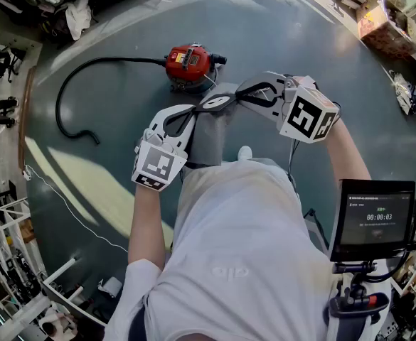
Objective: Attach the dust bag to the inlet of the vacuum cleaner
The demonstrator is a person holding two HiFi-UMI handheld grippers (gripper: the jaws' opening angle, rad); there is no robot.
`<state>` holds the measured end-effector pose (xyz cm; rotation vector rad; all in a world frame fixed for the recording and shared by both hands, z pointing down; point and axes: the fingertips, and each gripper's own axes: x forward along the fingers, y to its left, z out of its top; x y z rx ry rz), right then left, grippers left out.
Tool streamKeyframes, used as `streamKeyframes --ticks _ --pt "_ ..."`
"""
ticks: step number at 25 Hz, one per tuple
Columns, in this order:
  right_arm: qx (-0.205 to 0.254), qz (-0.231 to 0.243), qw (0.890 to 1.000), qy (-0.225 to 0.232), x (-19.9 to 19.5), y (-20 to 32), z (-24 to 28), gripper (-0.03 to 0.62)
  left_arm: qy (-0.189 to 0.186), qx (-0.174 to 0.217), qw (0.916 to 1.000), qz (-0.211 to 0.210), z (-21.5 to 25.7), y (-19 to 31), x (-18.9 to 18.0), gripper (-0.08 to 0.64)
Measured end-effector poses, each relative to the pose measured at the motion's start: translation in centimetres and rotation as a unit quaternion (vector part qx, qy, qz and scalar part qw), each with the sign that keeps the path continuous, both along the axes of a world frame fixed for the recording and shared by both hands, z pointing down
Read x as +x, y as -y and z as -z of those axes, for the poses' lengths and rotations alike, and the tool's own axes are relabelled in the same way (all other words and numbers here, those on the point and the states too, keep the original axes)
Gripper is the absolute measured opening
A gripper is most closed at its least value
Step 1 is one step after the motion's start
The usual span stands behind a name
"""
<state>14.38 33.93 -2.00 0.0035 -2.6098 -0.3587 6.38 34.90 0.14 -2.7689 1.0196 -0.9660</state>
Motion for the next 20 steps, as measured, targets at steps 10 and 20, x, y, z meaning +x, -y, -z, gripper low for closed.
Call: streamKeyframes --ticks 10,20 --pt "-0.018 0.011 1.000 0.001 -0.7 5.7 -1.1 0.018 -0.018 -0.022 0.9993 0.024 -1.3 5.2 -0.6 0.009" --pt "-0.030 0.017 0.999 -0.039 -9.0 17.5 -3.3 0.018 -0.045 -0.027 0.9980 0.035 -4.1 16.9 -8.6 0.009"
